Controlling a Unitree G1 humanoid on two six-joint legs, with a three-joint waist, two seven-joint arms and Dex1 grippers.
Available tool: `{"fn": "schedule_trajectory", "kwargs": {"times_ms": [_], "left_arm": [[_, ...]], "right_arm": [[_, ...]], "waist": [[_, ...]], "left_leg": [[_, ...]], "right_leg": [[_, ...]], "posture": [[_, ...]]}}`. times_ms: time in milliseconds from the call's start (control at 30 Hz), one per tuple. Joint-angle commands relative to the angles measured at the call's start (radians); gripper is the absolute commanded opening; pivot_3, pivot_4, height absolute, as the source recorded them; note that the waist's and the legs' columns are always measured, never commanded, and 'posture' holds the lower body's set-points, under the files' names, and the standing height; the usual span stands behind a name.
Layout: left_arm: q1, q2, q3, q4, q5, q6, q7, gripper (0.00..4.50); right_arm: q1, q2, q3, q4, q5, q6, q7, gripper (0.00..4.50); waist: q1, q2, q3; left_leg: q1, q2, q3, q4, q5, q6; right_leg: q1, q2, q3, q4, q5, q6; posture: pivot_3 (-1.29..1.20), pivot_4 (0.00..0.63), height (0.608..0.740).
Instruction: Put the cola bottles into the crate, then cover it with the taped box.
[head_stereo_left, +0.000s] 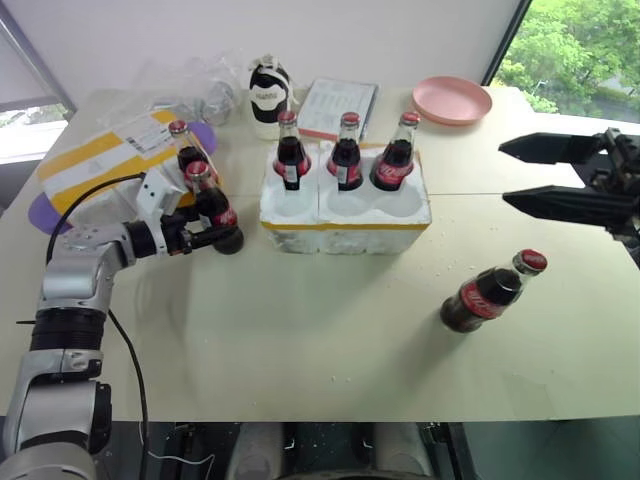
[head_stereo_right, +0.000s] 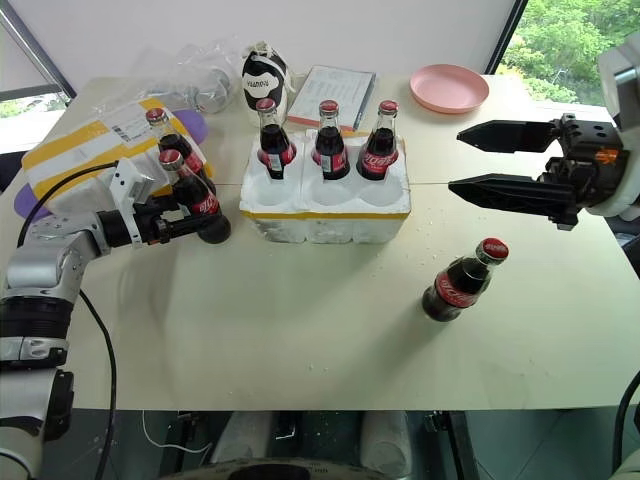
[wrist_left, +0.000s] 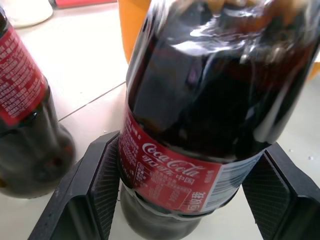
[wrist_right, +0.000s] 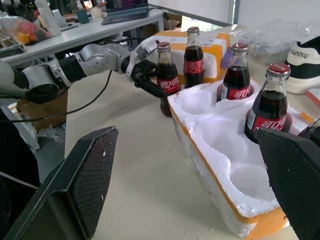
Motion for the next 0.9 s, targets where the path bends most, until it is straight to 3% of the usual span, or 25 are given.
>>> {"fn": "schedule_trajectory", "kwargs": {"times_ms": [33,233,333,433,667,900], "left_arm": [[-0.020,0.014,0.024,-0.063,-0.031,0.024,-0.017,2.84],[-0.056,0.131,0.074,-0.222,-0.153,0.205,-0.130,2.84],[-0.146,0.208,0.068,-0.267,-0.214,0.296,-0.203,2.84],[-0.281,0.216,0.040,-0.258,-0.250,0.362,-0.230,2.84],[-0.542,0.048,-0.071,-0.223,-0.280,0.427,-0.254,2.84],[-0.635,-0.199,-0.209,-0.015,-0.100,0.227,-0.170,2.84]], "right_arm": [[0.005,-0.004,-0.041,-0.018,0.025,-0.008,-0.009,4.50],[0.028,-0.008,-0.049,-0.018,0.025,-0.015,-0.018,4.50],[0.045,-0.017,-0.060,-0.018,0.020,-0.018,-0.017,4.50],[0.059,-0.022,-0.073,-0.018,0.019,-0.020,-0.017,4.50],[0.109,-0.010,-0.095,-0.042,0.013,-0.034,-0.039,4.50],[0.143,-0.009,-0.138,-0.067,0.036,-0.020,-0.075,4.50]], "waist": [[0.000,0.000,0.000],[-0.004,-0.009,0.006],[-0.003,-0.014,0.009],[0.009,-0.014,0.009],[0.024,-0.015,0.009],[0.020,-0.015,0.010]], "left_leg": [[0.000,0.000,0.000,0.000,0.000,0.000],[0.000,0.000,0.000,0.000,0.000,0.000],[-0.001,0.001,-0.001,0.000,0.001,-0.001],[-0.002,0.000,-0.002,0.000,0.001,-0.001],[-0.002,-0.001,0.001,0.002,0.001,-0.001],[-0.001,-0.001,0.001,0.002,0.002,-0.002]], "right_leg": [[0.000,0.000,0.000,0.000,0.000,0.000],[-0.001,0.001,0.000,0.000,0.000,0.000],[-0.001,0.001,0.000,0.000,0.000,0.000],[-0.001,0.001,0.000,0.000,0.000,0.000],[0.001,0.001,-0.001,0.000,0.000,0.000],[0.001,0.002,0.000,0.000,0.000,0.000]], "posture": [[0.00,0.150,0.740],[0.00,0.150,0.740],[0.00,0.150,0.740],[0.00,0.150,0.740],[0.00,0.150,0.740],[0.00,0.150,0.740]]}}
